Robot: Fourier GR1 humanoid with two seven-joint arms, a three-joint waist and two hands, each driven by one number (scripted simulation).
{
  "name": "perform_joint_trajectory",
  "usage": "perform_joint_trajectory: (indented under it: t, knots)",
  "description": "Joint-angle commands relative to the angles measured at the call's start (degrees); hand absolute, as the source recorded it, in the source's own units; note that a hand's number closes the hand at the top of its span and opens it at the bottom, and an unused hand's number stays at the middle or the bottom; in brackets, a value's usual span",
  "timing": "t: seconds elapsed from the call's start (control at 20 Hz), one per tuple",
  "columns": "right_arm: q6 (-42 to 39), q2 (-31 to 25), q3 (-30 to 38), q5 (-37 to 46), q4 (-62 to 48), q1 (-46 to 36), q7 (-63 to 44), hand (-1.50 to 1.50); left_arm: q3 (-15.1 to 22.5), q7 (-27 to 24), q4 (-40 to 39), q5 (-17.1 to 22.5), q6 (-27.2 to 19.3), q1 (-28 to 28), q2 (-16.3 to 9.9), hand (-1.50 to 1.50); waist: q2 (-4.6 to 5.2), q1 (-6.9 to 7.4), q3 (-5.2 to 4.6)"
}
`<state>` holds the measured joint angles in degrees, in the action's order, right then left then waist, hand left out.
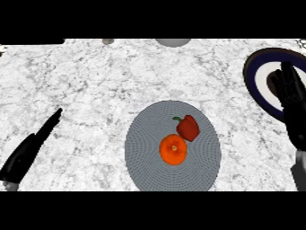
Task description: Pick the squash from the placemat and place it in the plate
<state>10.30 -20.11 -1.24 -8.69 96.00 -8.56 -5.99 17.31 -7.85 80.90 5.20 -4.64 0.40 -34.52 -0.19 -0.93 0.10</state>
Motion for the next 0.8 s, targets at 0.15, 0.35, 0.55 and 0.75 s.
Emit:
perform_joint_trajectory:
  t: [0.15,0.35,0.55,0.75]
  knots:
    - [-14.3,3.2,-13.2,-7.6,-13.6,-1.5,-17.3,-1.5,0.3,-2.6,6.5,1.3,2.0,-8.4,3.0,0.0,2.68,6.87,-0.12]
    - [-28.0,-4.9,-25.6,0.9,-15.1,-8.3,-21.5,-1.5,2.7,-3.4,10.0,2.7,4.1,-11.9,5.8,0.0,2.64,12.15,-0.63]
    - [-40.5,-7.0,-32.3,4.3,-17.0,-18.9,-21.5,-1.5,2.9,-1.8,9.1,3.9,3.7,-14.3,8.7,0.0,2.07,10.3,-0.23]
    - [-46.2,-1.2,-34.3,5.3,-25.0,-32.4,-24.8,-1.5,1.2,1.1,10.5,5.4,4.3,-16.2,7.8,0.0,1.41,8.7,-0.11]
